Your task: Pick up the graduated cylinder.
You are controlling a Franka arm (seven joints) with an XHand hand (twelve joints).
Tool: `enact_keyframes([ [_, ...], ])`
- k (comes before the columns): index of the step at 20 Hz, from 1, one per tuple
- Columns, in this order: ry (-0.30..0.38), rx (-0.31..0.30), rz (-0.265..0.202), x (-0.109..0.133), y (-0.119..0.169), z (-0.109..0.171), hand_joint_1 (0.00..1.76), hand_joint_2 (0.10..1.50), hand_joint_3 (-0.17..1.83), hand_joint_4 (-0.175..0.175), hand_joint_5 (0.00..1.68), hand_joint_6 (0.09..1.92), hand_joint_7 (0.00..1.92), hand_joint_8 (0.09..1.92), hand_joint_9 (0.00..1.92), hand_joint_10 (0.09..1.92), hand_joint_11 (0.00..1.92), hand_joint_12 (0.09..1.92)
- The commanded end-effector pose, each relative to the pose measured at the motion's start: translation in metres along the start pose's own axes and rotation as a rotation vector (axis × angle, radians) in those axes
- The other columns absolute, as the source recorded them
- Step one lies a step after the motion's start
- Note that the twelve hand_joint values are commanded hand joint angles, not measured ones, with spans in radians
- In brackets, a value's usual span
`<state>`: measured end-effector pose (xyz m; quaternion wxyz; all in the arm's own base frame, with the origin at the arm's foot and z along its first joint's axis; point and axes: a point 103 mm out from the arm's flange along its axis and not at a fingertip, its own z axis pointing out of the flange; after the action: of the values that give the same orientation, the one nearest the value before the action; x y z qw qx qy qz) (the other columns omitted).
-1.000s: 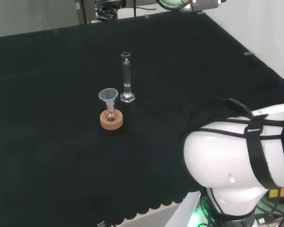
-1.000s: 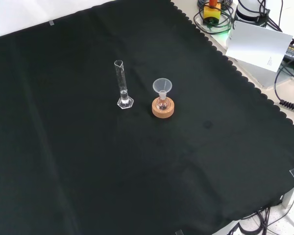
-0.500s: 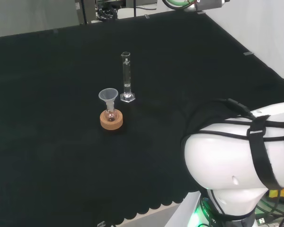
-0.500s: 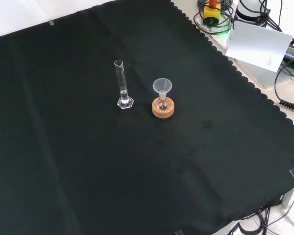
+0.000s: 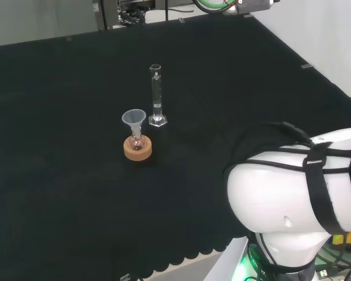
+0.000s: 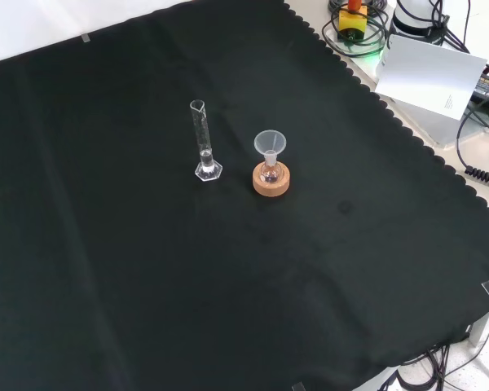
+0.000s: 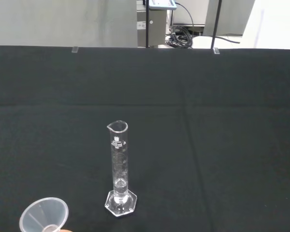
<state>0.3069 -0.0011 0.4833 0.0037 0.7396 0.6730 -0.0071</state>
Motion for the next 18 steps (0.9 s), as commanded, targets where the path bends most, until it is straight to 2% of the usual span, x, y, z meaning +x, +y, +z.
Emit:
enact_keyframes([
  [1, 0.014, 0.027, 0.055, -0.018, 0.009, 0.021, 0.00, 1.39, 0.05, -0.026, 0.29, 0.09, 0.01, 0.53, 0.49, 0.09, 0.06, 1.38],
  [5, 0.027, 0.055, 0.074, -0.033, 0.021, 0.047, 0.00, 1.38, 0.05, -0.028, 0.29, 0.09, 0.02, 0.53, 0.50, 0.09, 0.06, 1.38],
  [11, 0.094, 0.045, 0.052, -0.052, 0.054, 0.101, 0.08, 1.35, 0.03, -0.029, 0.31, 0.09, 0.10, 0.56, 0.54, 0.11, 0.11, 1.38],
  [15, 0.134, 0.065, 0.037, -0.063, 0.086, 0.141, 0.17, 1.32, 0.02, -0.036, 0.34, 0.09, 0.17, 0.62, 0.46, 0.51, 0.15, 1.39],
  [18, 0.171, 0.070, 0.024, -0.070, 0.109, 0.169, 0.20, 1.31, 0.02, -0.039, 0.35, 0.09, 0.19, 0.64, 0.44, 0.62, 0.17, 1.39],
])
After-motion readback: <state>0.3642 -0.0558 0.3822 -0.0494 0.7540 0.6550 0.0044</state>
